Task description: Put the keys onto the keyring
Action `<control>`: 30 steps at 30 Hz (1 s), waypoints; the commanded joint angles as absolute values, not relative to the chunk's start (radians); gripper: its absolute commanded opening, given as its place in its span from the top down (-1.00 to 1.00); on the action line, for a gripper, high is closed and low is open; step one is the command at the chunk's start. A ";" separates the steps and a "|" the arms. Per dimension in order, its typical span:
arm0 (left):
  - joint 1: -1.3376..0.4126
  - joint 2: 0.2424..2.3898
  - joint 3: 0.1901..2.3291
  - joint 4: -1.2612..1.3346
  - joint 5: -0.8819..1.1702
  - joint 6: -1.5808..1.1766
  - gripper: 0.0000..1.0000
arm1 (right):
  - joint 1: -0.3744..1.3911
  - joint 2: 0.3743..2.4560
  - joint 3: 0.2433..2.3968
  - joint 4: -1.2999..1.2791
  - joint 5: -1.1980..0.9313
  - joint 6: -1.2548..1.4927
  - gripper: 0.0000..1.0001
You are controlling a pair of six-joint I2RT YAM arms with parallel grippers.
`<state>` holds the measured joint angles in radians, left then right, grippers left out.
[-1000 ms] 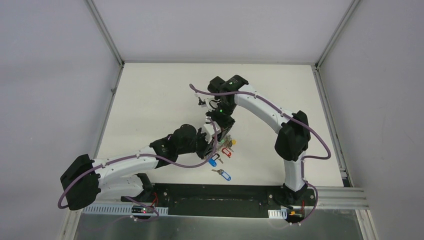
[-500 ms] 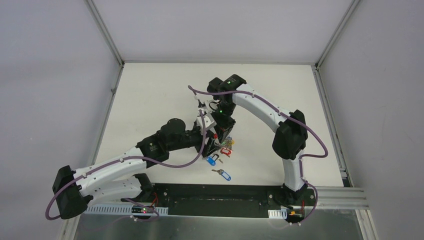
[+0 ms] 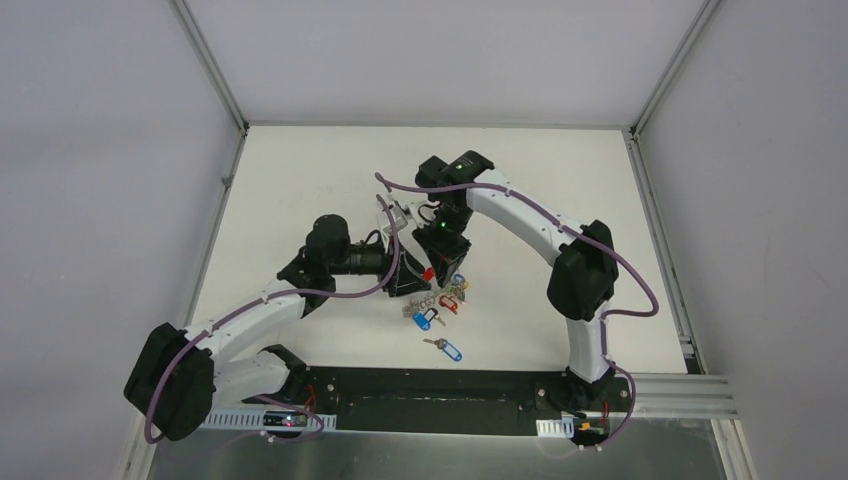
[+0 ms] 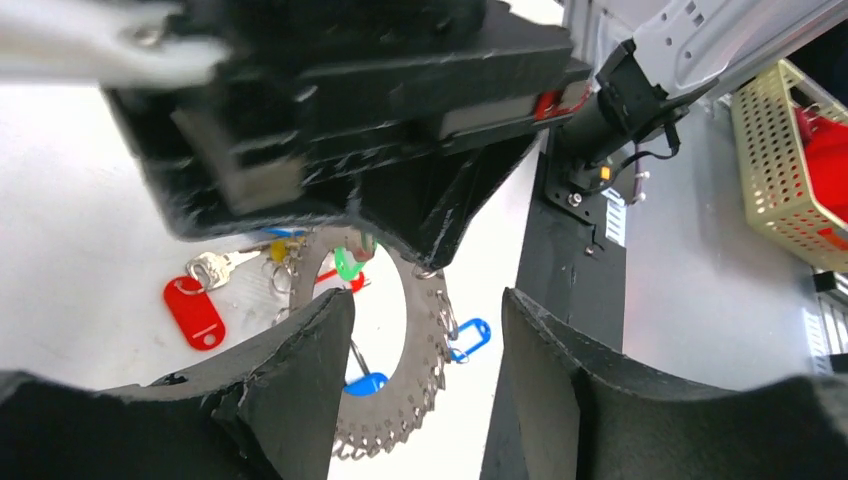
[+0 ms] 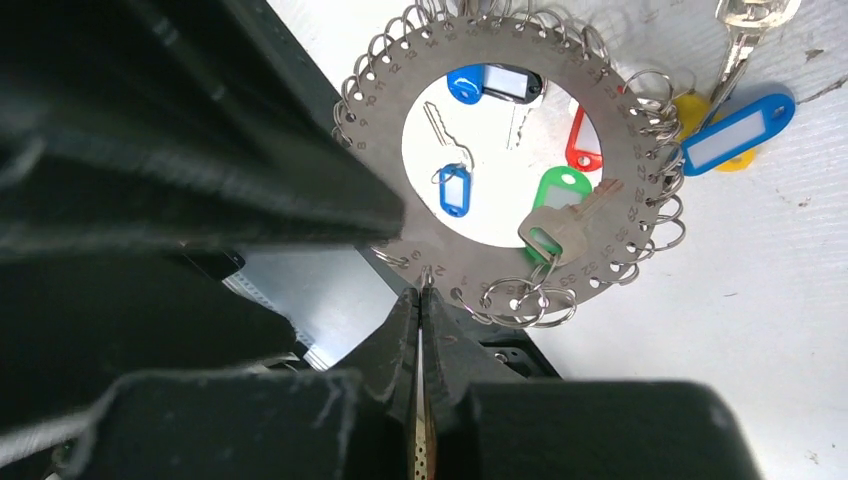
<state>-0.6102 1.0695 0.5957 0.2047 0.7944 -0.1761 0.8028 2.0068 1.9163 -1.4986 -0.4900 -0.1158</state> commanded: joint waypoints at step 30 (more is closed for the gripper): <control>-0.611 1.532 0.426 1.339 1.114 -0.482 0.46 | 0.807 1.860 1.818 -1.402 -0.571 -0.193 1.00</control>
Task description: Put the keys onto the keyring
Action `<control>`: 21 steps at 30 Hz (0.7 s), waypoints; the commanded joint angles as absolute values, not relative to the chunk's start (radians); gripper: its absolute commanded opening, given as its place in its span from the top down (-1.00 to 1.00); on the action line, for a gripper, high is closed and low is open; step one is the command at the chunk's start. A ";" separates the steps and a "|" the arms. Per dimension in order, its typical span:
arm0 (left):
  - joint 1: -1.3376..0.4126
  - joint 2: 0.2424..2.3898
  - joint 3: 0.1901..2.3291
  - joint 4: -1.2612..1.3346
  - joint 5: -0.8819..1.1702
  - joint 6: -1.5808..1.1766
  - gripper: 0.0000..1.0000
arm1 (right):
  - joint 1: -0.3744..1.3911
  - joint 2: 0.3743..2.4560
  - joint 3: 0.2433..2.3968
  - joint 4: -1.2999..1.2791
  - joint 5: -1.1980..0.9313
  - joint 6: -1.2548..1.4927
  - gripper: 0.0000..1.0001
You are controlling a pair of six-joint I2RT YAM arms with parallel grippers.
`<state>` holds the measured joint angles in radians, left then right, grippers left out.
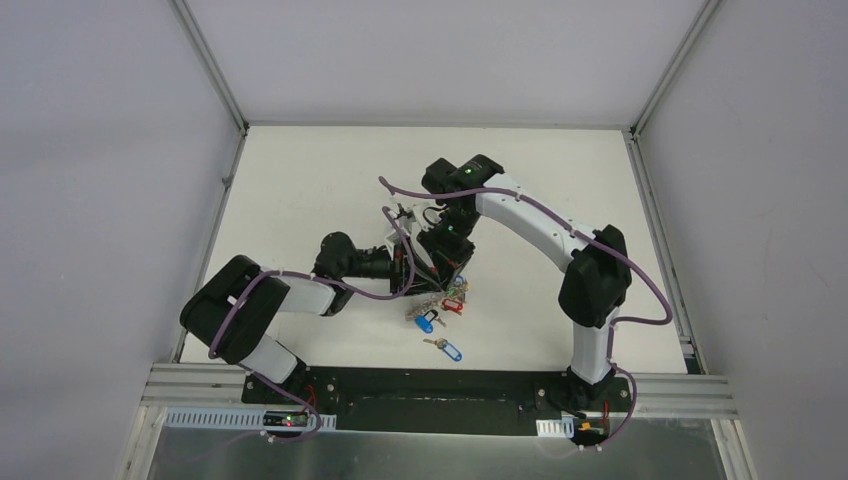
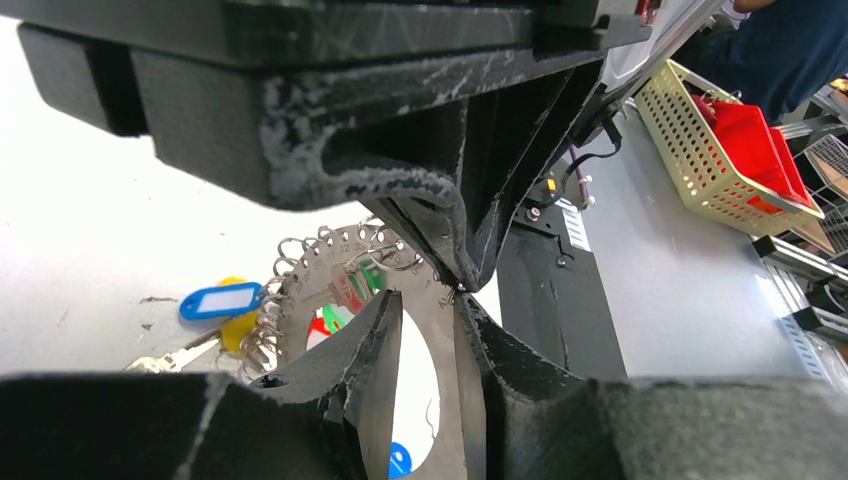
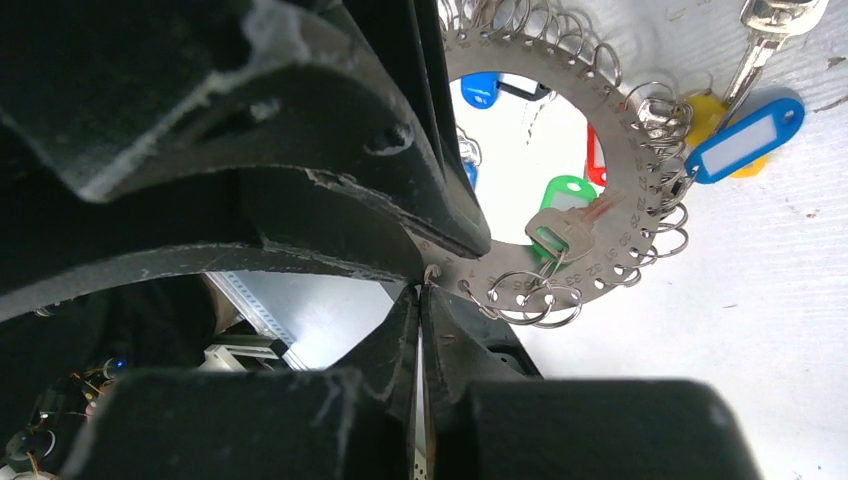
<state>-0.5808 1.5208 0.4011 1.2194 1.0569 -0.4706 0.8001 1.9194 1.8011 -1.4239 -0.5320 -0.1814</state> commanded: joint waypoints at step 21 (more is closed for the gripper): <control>-0.638 1.501 0.361 1.422 0.967 -0.487 1.00 | 0.767 1.768 1.802 -1.287 -0.484 -0.132 0.22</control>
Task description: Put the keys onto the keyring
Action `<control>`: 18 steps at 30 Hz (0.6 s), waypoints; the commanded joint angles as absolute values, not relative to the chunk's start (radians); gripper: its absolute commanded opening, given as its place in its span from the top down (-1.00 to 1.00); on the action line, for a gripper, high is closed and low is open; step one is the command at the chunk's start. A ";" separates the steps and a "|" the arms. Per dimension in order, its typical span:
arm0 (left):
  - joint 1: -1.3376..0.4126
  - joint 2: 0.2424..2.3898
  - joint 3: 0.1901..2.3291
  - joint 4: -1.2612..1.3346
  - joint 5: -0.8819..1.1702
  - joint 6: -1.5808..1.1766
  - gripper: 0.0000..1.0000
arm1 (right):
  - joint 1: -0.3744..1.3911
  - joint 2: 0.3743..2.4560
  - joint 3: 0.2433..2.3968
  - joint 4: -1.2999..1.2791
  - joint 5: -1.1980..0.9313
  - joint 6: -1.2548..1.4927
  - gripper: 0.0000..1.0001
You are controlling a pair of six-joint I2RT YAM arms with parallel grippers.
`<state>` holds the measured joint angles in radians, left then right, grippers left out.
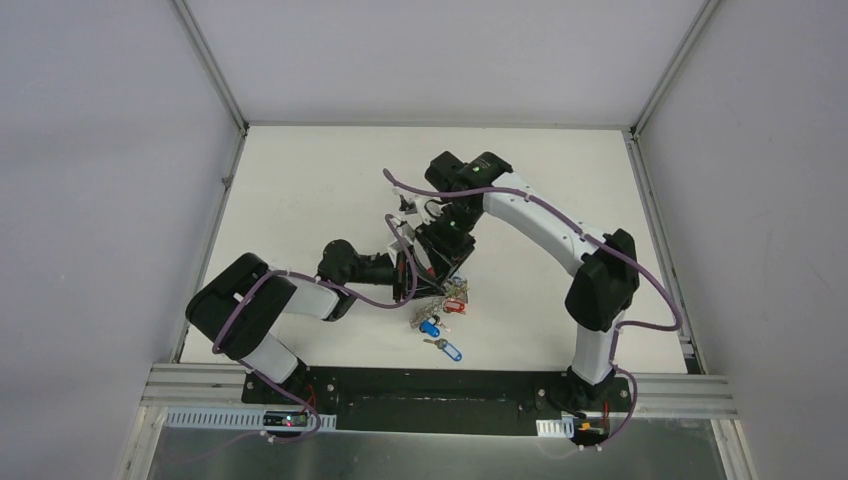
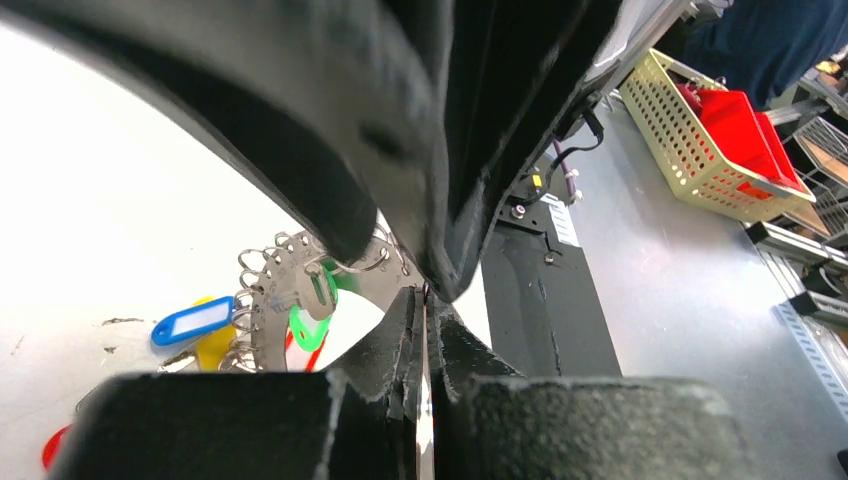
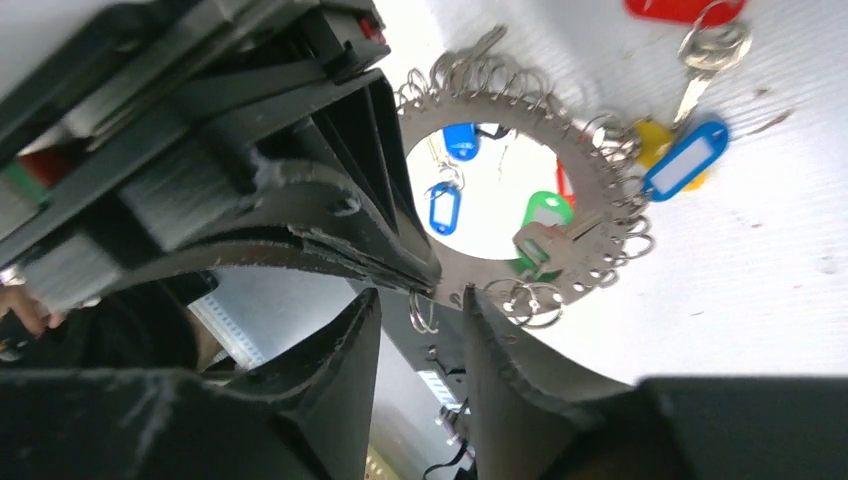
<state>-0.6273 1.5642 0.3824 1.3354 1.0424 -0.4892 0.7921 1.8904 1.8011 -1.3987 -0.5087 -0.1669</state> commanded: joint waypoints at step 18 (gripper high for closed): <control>-0.638 1.238 0.288 1.414 0.745 -0.437 1.00 | 0.710 0.956 0.854 -0.025 -0.570 -0.075 -0.30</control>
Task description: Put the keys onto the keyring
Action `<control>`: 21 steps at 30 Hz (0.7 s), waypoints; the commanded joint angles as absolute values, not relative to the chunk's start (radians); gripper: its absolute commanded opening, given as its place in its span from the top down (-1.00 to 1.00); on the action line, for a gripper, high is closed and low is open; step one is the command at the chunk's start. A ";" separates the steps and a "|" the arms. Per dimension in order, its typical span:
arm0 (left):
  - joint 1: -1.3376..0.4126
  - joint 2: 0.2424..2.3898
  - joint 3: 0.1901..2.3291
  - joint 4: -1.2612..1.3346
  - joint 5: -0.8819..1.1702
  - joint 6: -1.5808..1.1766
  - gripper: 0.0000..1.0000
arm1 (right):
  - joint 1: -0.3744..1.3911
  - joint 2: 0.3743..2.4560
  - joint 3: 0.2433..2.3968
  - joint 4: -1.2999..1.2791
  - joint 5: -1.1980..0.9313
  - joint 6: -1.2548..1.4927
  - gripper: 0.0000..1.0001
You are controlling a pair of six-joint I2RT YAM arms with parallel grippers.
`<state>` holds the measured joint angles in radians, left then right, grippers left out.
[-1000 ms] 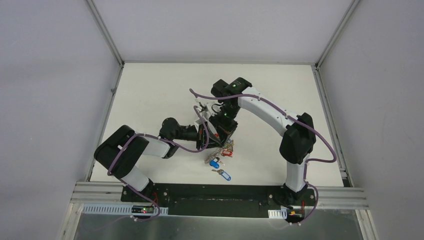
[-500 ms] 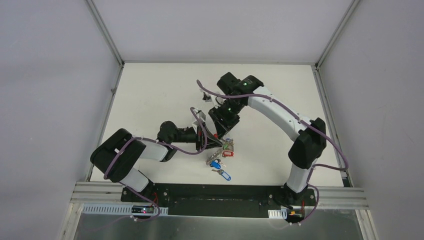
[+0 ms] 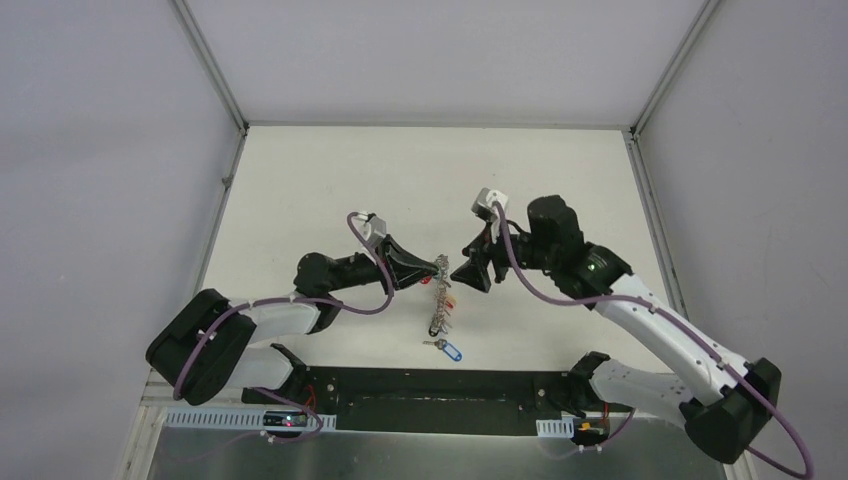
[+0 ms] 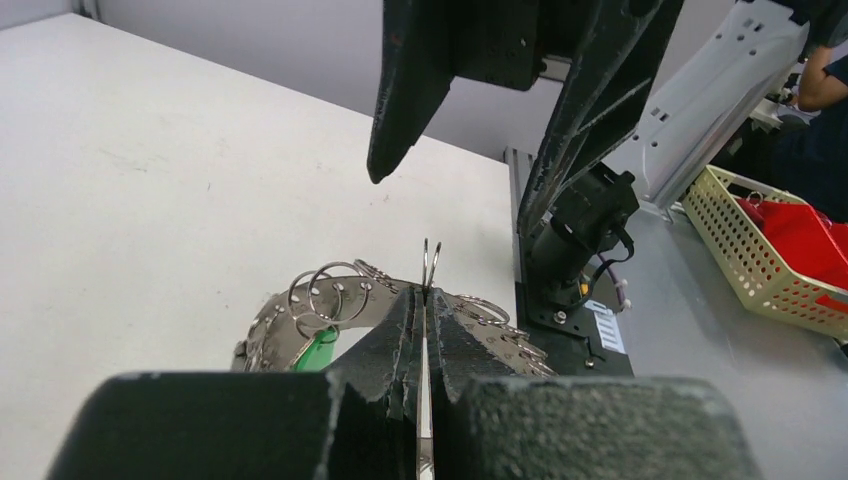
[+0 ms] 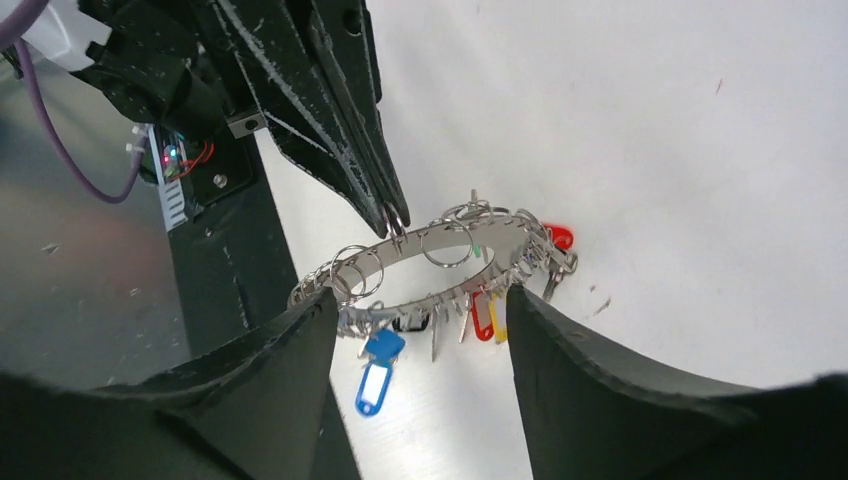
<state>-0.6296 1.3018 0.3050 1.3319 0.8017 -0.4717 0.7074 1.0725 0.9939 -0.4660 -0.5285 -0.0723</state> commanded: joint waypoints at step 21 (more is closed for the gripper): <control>-0.640 1.074 0.279 1.383 0.743 -0.384 1.00 | 0.710 1.020 0.822 0.179 -0.871 -0.066 0.21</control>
<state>-0.6296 1.1080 0.2691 1.3243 0.7815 -0.4046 0.7074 1.0061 0.7940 0.1089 -0.7639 -0.0761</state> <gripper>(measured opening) 0.009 0.410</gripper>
